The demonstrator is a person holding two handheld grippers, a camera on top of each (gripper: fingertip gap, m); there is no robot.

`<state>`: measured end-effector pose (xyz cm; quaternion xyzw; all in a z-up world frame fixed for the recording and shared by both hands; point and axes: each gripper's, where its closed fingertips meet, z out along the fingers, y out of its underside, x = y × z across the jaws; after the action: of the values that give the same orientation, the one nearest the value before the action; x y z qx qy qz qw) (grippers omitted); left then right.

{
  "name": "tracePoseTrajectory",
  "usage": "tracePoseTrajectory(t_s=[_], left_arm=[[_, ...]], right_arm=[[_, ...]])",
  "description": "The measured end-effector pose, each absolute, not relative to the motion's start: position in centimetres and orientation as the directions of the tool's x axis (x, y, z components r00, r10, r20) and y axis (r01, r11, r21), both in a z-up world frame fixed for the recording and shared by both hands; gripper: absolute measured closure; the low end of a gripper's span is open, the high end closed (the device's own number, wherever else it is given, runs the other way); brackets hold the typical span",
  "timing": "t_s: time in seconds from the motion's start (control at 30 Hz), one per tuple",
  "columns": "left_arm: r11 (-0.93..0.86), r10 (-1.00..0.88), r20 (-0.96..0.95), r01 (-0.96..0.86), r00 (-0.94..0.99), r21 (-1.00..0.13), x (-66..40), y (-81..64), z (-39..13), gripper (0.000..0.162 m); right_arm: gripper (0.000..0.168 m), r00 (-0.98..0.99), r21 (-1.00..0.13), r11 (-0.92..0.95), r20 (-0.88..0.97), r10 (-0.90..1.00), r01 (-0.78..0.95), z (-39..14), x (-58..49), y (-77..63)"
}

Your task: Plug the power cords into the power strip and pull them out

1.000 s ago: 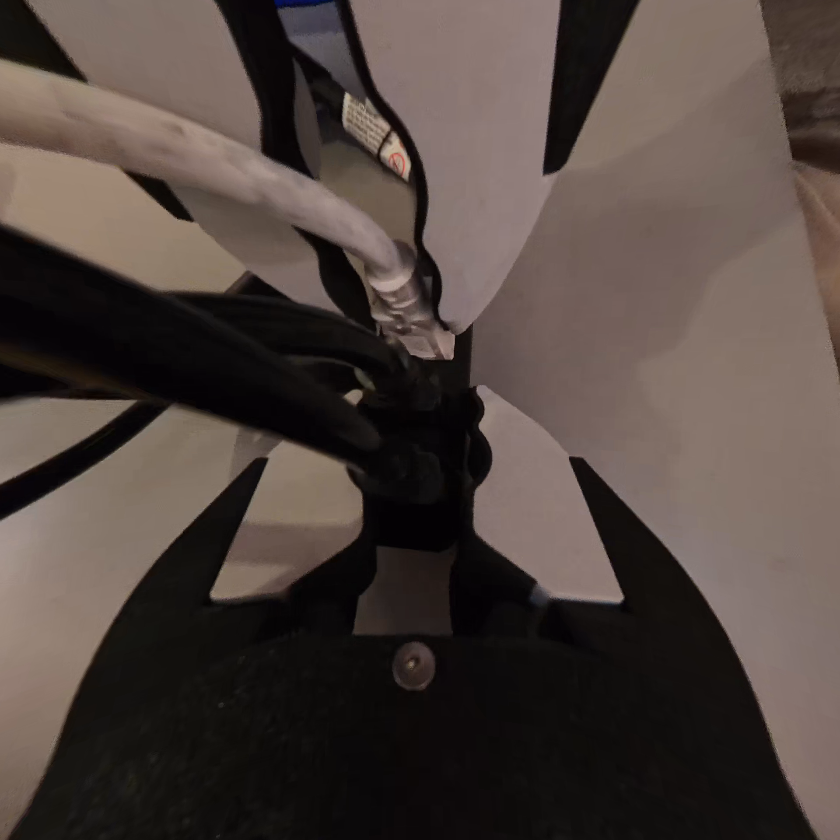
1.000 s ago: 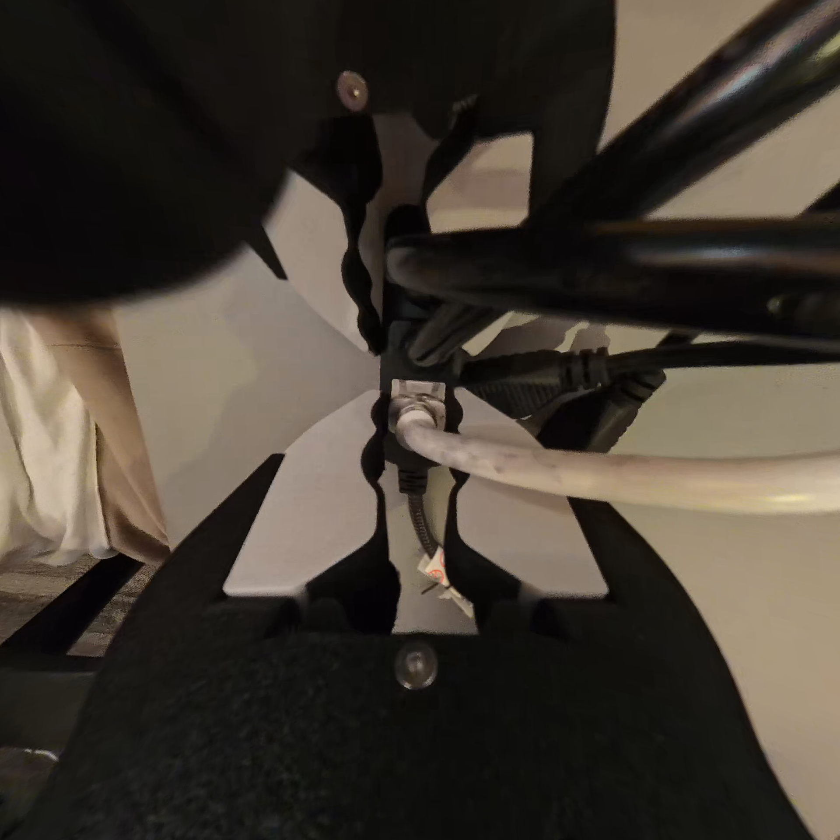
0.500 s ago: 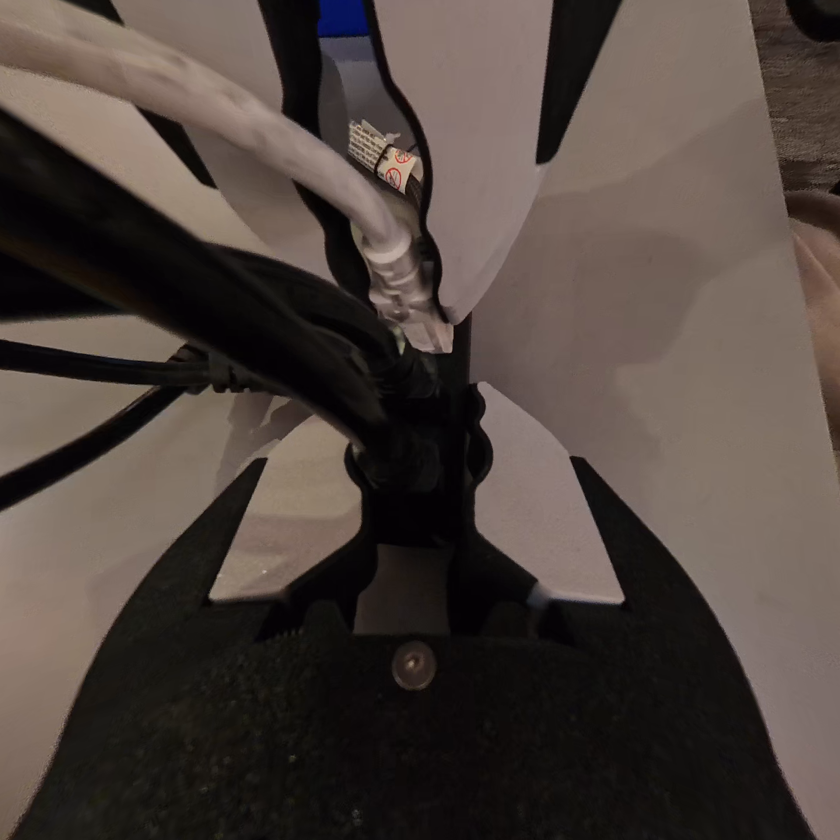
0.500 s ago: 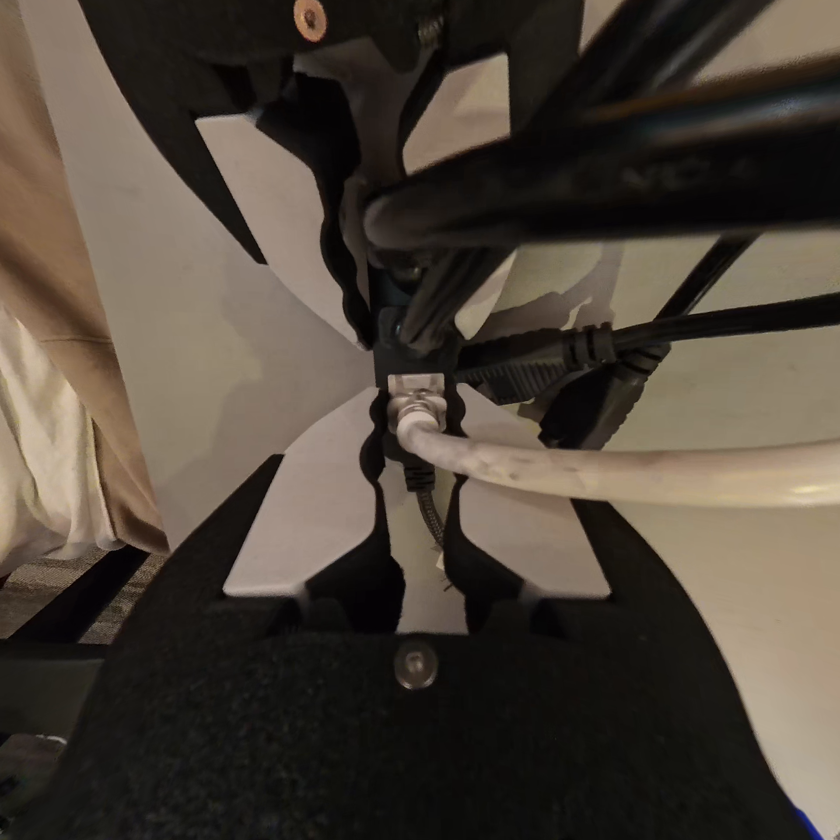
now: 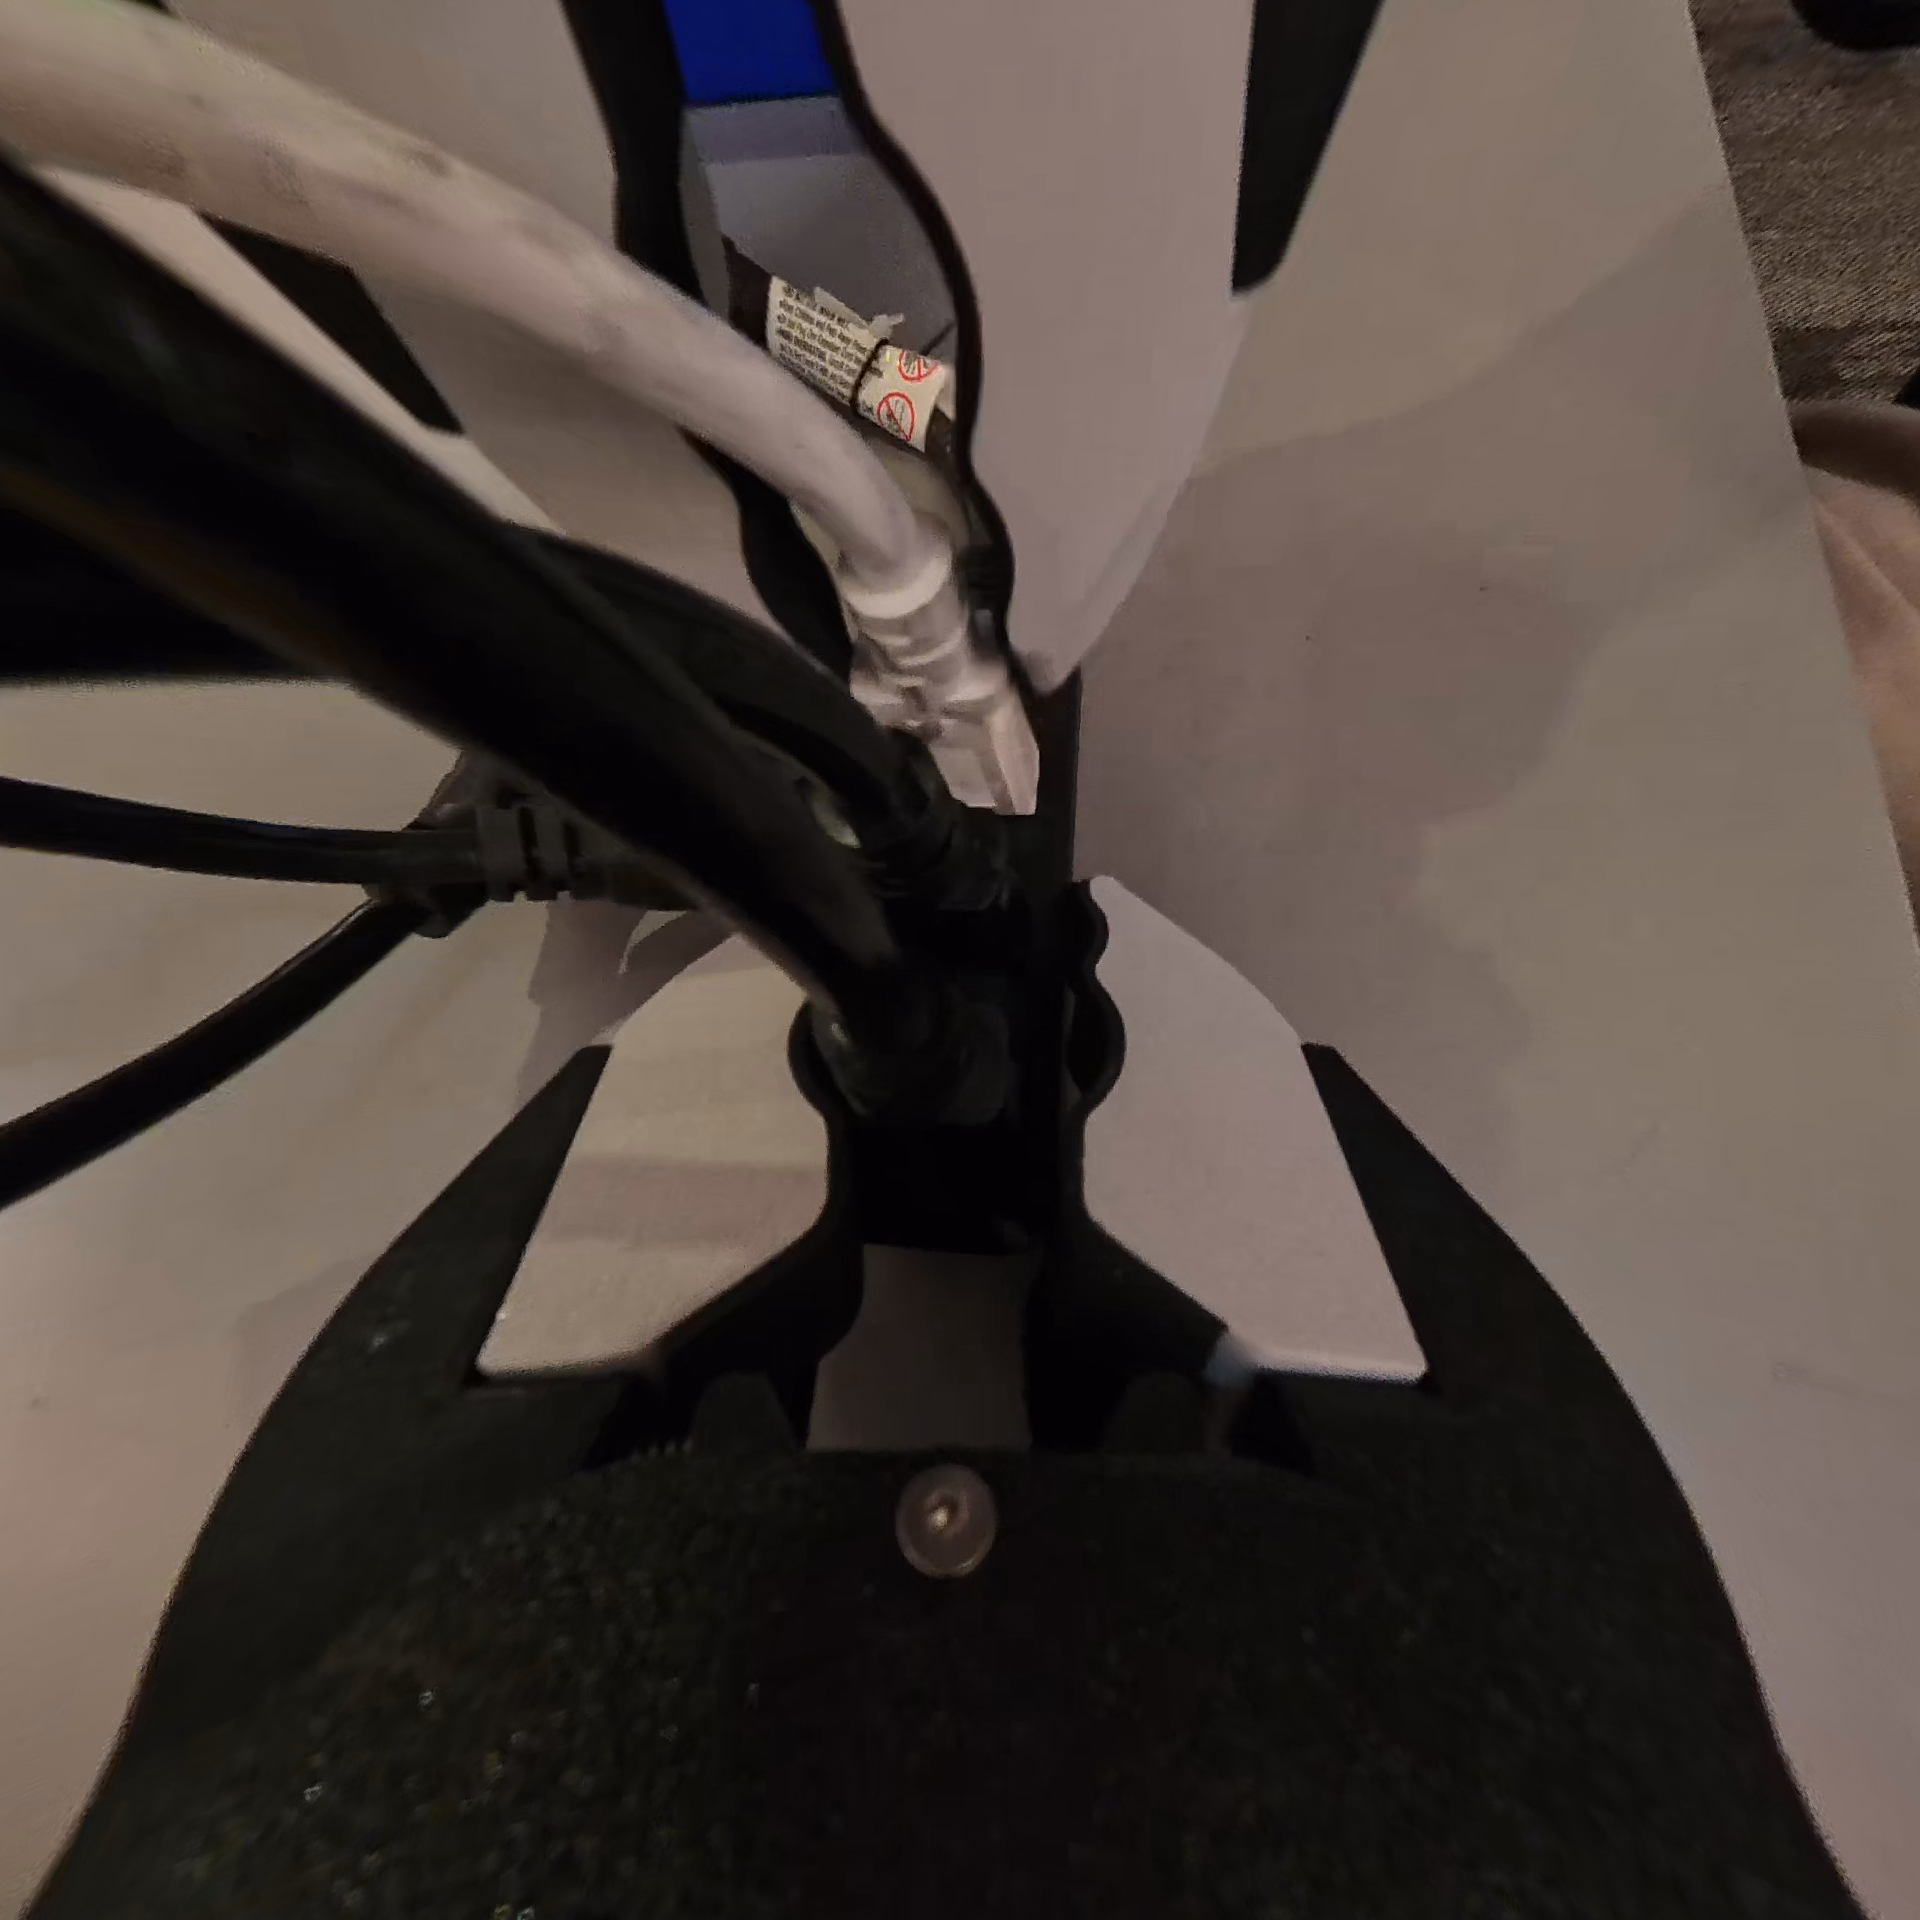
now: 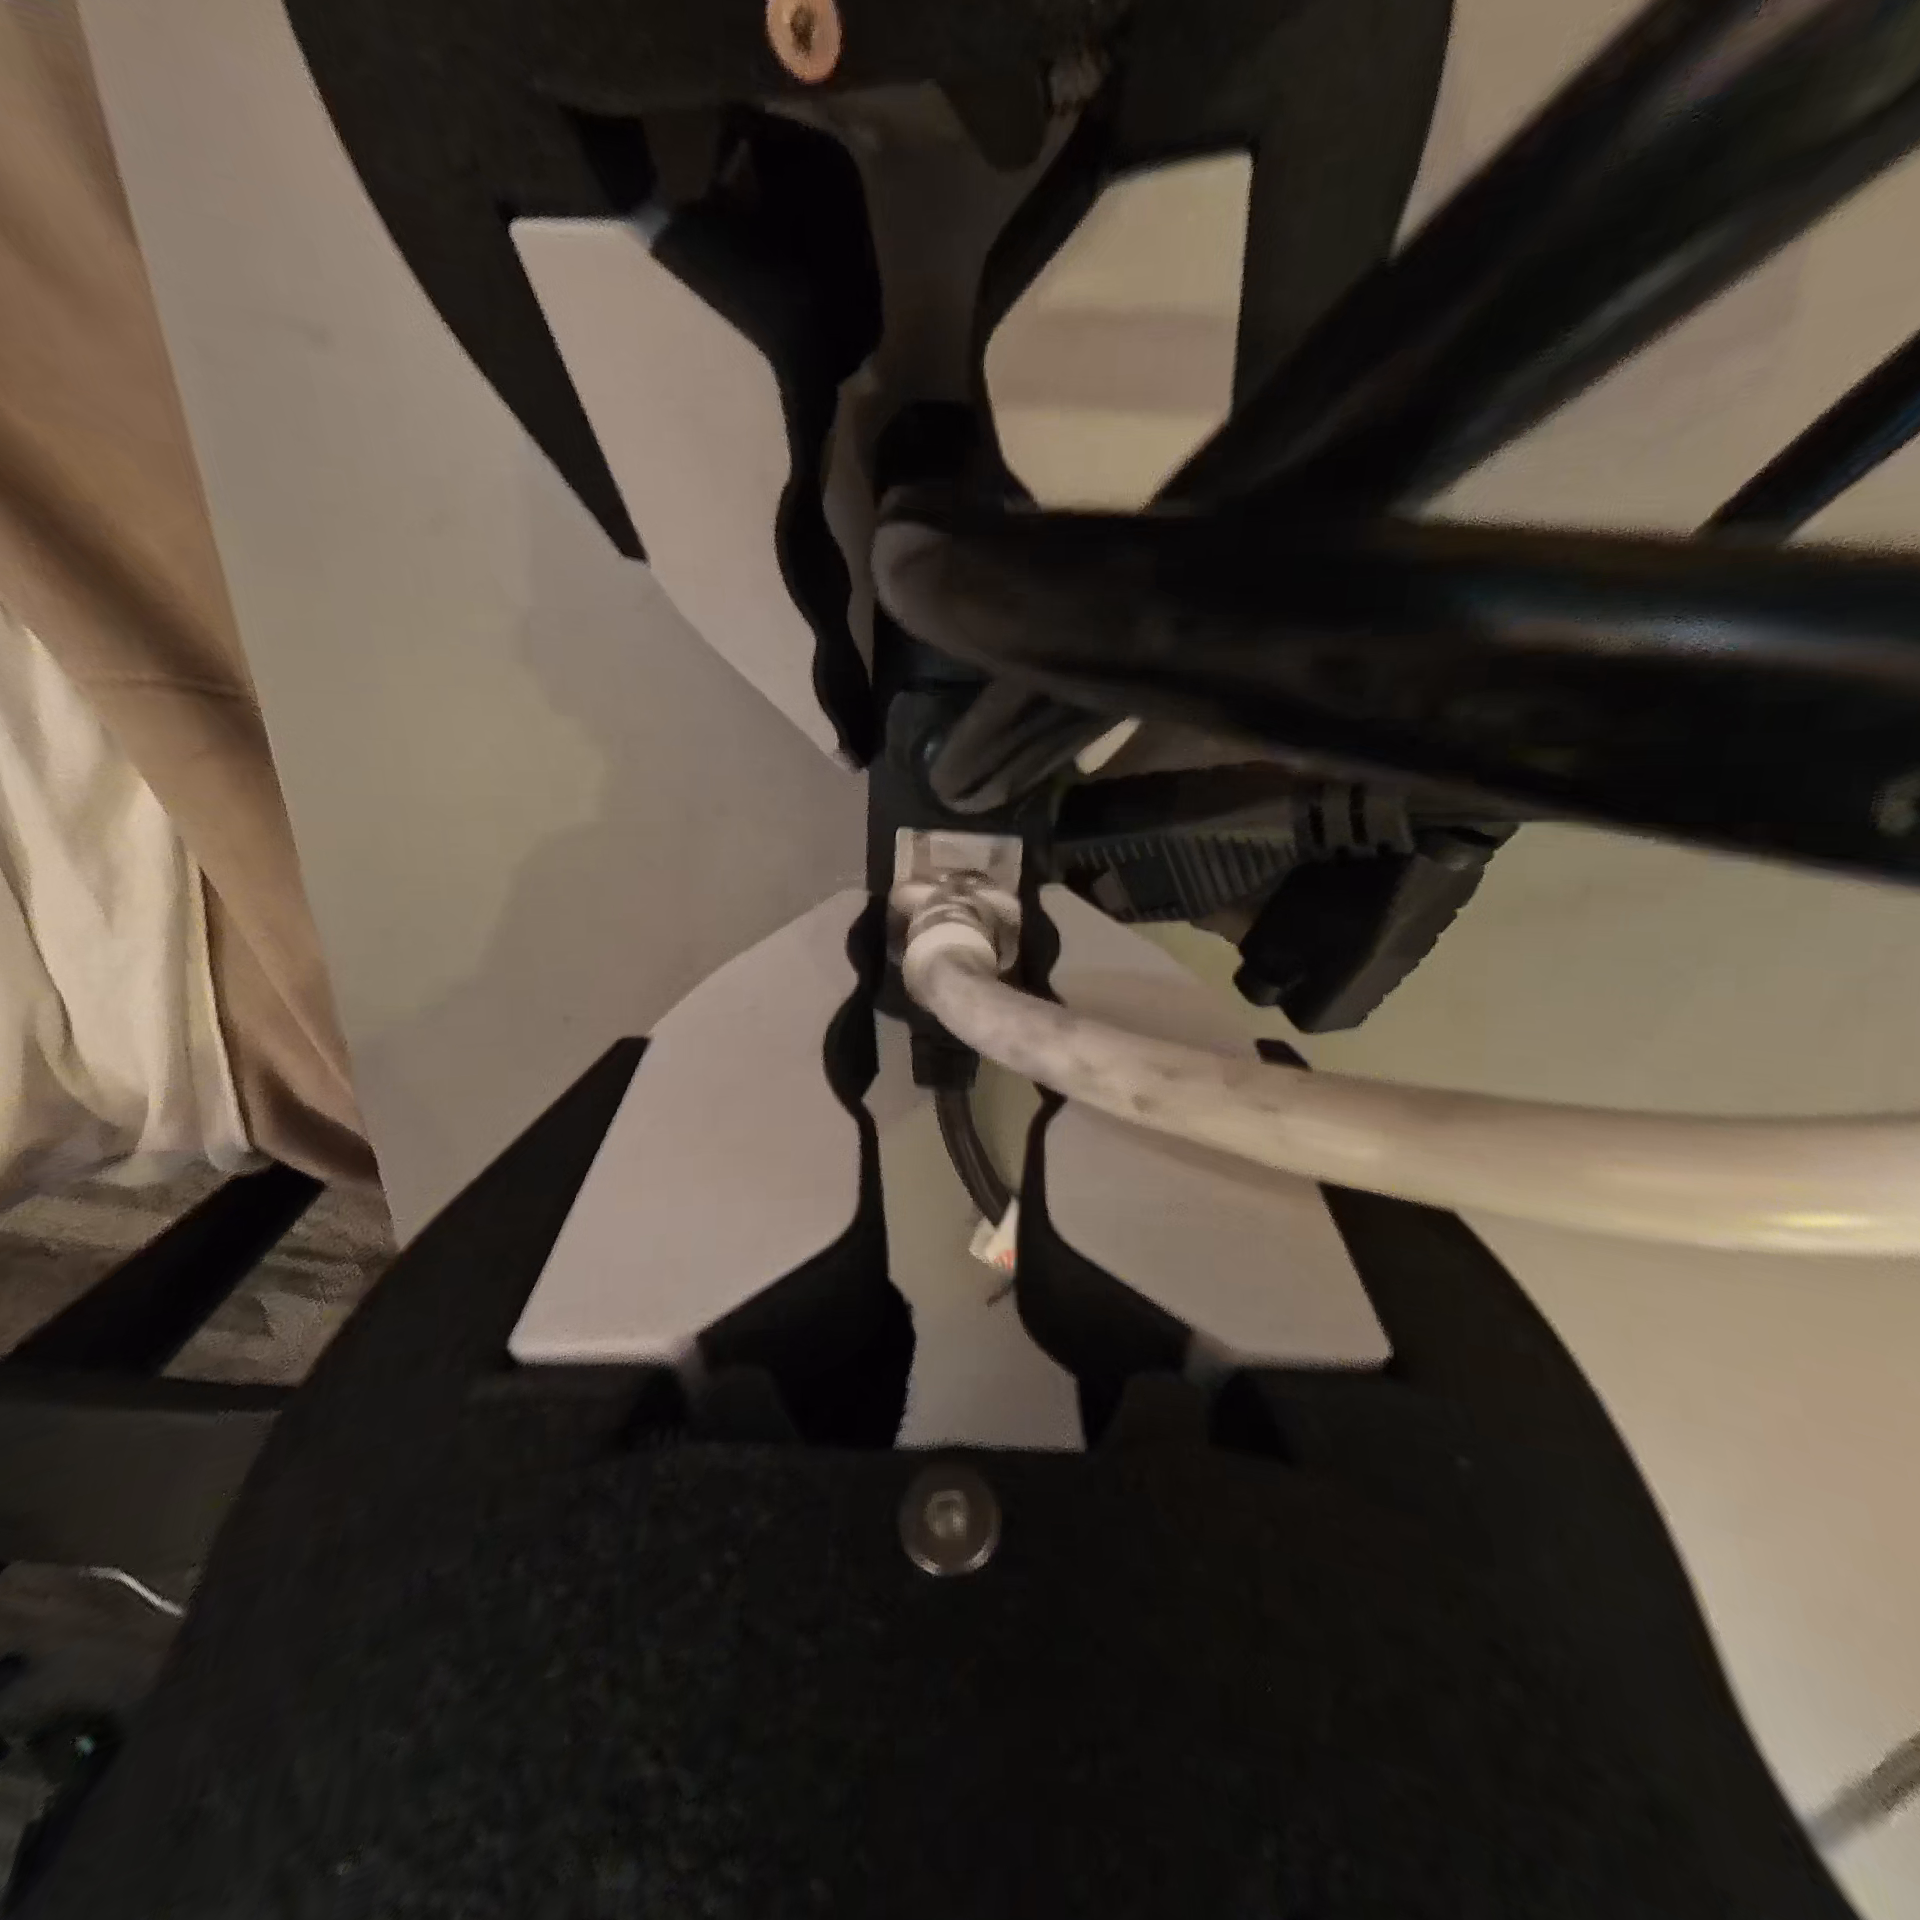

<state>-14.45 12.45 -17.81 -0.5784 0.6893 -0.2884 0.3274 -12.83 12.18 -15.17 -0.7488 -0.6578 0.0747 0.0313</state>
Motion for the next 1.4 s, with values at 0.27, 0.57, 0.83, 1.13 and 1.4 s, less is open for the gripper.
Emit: tracePoseTrajectory(t_s=[0.27,0.57,0.83,1.13,1.4], left_arm=[[0.180,-0.984,-0.138,-0.608,-0.115,-0.773,-14.5,12.5,-17.8,0.121],[0.178,-0.984,-0.154,-0.603,-0.092,-0.777,-14.4,12.7,-17.8,0.121],[0.129,-0.991,-0.123,-0.615,-0.052,-0.778,-14.6,13.1,-17.7,0.122],[-0.243,-0.813,-0.001,-0.341,0.582,-0.908,-20.6,15.9,-12.8,0.103],[-0.222,-0.672,-0.043,-0.256,0.739,-0.941,-17.9,11.3,-12.8,0.101]], right_arm=[[0.144,0.088,-0.114,-0.090,-0.020,0.996,0.989,-14.8,-12.9,12.4],[0.146,0.142,-0.059,-0.144,-0.037,0.989,0.988,-14.4,-12.5,12.7],[0.146,0.179,-0.140,-0.186,-0.066,0.982,0.972,-14.7,-12.6,12.8],[0.145,0.410,-0.267,-0.403,-0.034,0.912,0.875,-14.7,-13.7,13.0],[0.145,0.466,-0.314,-0.454,-0.040,0.884,0.834,-14.7,-14.1,13.1]])
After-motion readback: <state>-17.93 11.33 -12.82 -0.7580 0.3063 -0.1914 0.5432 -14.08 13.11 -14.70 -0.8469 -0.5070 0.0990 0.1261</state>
